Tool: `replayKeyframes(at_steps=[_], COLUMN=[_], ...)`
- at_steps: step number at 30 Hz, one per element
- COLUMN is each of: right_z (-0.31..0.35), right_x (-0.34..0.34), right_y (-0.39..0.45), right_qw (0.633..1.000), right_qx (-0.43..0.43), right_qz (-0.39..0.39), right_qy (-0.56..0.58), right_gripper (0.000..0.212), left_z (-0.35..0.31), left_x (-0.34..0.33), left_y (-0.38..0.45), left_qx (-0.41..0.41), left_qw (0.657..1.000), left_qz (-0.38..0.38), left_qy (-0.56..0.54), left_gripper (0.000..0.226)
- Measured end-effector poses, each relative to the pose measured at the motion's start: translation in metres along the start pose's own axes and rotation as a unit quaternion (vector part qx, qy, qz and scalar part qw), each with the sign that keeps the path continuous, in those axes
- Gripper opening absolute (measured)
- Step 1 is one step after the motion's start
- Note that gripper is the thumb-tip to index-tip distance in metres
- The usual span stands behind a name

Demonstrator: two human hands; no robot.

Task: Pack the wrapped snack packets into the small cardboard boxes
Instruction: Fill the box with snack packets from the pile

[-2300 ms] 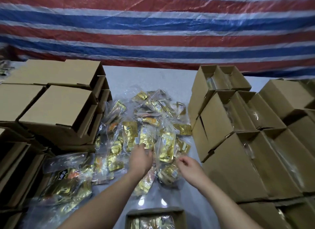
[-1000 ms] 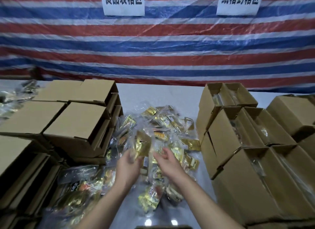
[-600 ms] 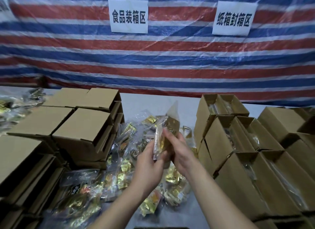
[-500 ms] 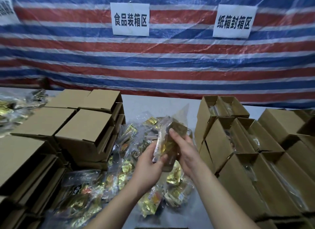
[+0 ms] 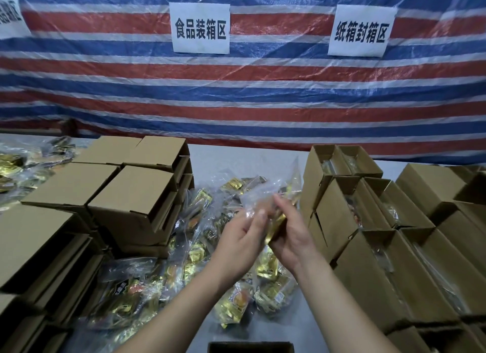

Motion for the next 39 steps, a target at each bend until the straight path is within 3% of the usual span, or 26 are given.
replayKeyframes(at_steps=[2, 4, 5, 9, 13, 16, 18, 19, 22, 24, 26, 29, 31, 35, 37, 39], right_z=[0.004, 0.008, 0.008, 0.008, 0.013, -0.002, -0.015, -0.023, -0.051, -0.076, -0.104, -0.138, -0.155, -0.191, -0.209, -0.224], right_x=[0.002, 0.002, 0.004, 0.025, 0.045, 0.051, 0.049, 0.047, 0.047, 0.05, 0.059, 0.078, 0.089, 0.097, 0.096, 0.097], right_y=[-0.003, -0.007, -0.008, -0.017, -0.032, -0.057, -0.077, -0.084, -0.099, -0.109, -0.12, -0.128, -0.128, -0.136, -0.142, -0.146], right_qw=[0.998, 0.995, 0.994, 0.997, 0.959, 0.927, 0.882, 0.839, 0.68, 0.579, 0.492, 0.404, 0.366, 0.342, 0.352, 0.39], right_qx=[0.012, 0.02, 0.018, 0.022, 0.059, 0.009, -0.056, -0.088, -0.177, -0.217, -0.264, -0.332, -0.361, -0.336, -0.31, -0.286], right_qz=[0.029, 0.059, 0.071, 0.068, 0.128, 0.231, 0.32, 0.368, 0.49, 0.558, 0.592, 0.585, 0.564, 0.552, 0.552, 0.545], right_qy=[0.045, 0.072, 0.079, -0.001, -0.246, -0.294, -0.341, -0.39, -0.515, -0.554, -0.581, -0.619, -0.646, -0.683, -0.689, -0.685], right_gripper=[0.016, 0.024, 0.027, 0.031, 0.058, 0.057, 0.051, 0.049, 0.047, 0.041, 0.032, 0.034, 0.044, 0.052, 0.053, 0.056], left_z=[0.001, 0.001, 0.005, 0.04, 0.101, 0.156, 0.189, 0.203, 0.234, 0.249, 0.257, 0.265, 0.269, 0.275, 0.278, 0.28], left_x=[0.015, 0.028, 0.03, 0.039, 0.053, 0.054, 0.051, 0.049, 0.045, 0.042, 0.04, 0.043, 0.042, 0.04, 0.038, 0.037], left_y=[0.001, -0.001, -0.001, -0.001, -0.022, -0.054, -0.074, -0.083, -0.103, -0.11, -0.115, -0.118, -0.118, -0.118, -0.119, -0.119], left_qx=[0.01, -0.002, 0.003, 0.11, 0.196, 0.243, 0.28, 0.295, 0.328, 0.338, 0.355, 0.377, 0.386, 0.381, 0.372, 0.362], left_qw=[0.998, 0.983, 0.979, 0.991, 0.97, 0.943, 0.921, 0.91, 0.891, 0.898, 0.909, 0.915, 0.915, 0.92, 0.925, 0.929], left_qz=[-0.065, -0.146, -0.151, -0.062, 0.018, 0.076, 0.107, 0.121, 0.144, 0.148, 0.138, 0.102, 0.095, 0.071, 0.054, 0.033], left_qy=[-0.012, 0.106, 0.134, 0.035, 0.142, 0.214, 0.249, 0.264, 0.278, 0.239, 0.172, 0.103, 0.074, 0.058, 0.058, 0.074], left_gripper=[0.049, 0.044, 0.049, 0.053, 0.019, 0.029, 0.039, 0.042, 0.04, 0.032, 0.03, 0.031, 0.032, 0.03, 0.025, 0.023])
Point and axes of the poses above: each hand's wrist, its own y-axis towards the middle knuckle, its own x-axis out of the back of the hand, z = x × y, the point moved 8 cm from there along y, towards the middle knuckle, and after that the axes turned 15 degrees about x, right-handed, at the moved point
